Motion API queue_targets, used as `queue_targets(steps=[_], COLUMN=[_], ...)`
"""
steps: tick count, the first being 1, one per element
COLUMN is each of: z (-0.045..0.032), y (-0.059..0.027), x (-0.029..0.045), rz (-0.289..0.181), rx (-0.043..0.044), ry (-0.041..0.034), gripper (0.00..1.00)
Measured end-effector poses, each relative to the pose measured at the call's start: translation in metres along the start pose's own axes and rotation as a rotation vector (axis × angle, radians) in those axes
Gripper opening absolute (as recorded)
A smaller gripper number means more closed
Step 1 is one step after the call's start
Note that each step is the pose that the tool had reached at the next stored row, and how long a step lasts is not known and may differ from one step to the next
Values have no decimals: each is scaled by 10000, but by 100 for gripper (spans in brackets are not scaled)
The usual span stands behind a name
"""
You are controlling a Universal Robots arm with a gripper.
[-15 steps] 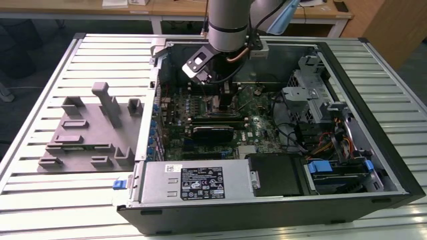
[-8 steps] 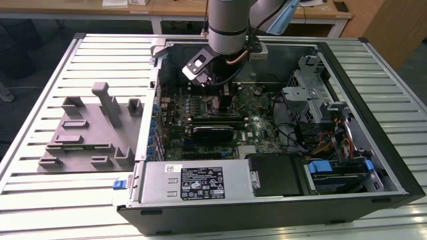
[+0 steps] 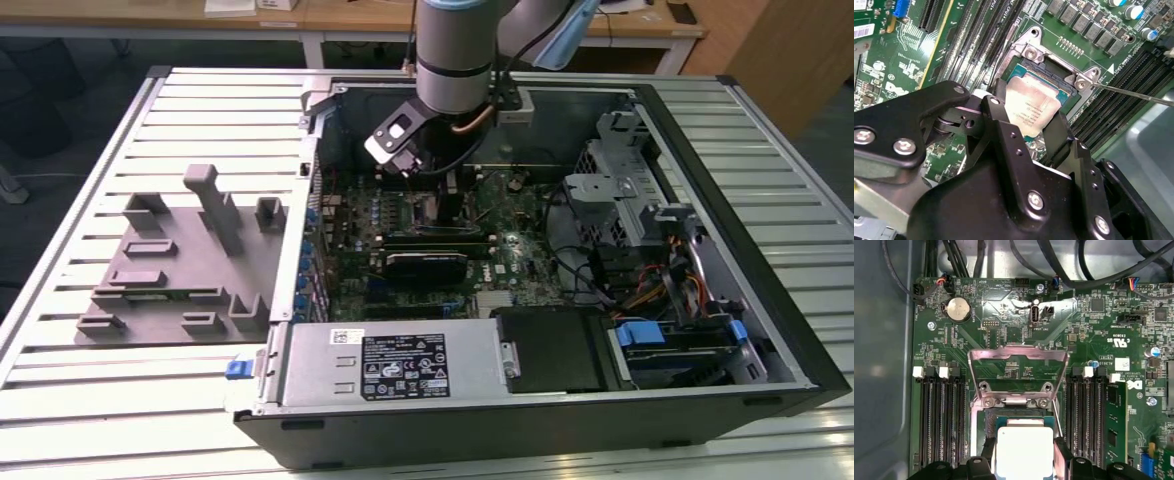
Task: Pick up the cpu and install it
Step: 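Place the cpu into insertion slot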
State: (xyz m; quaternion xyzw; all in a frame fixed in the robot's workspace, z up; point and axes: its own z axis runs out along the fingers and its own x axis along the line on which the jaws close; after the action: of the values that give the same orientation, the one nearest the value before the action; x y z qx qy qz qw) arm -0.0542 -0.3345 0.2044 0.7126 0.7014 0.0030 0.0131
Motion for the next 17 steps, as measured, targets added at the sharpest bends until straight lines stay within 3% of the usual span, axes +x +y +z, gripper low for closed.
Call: queue_targets(steps=[17], z=[84], y=[-3], x=[49], rz=[1], rx=[0], ry=[0], gripper=[54])
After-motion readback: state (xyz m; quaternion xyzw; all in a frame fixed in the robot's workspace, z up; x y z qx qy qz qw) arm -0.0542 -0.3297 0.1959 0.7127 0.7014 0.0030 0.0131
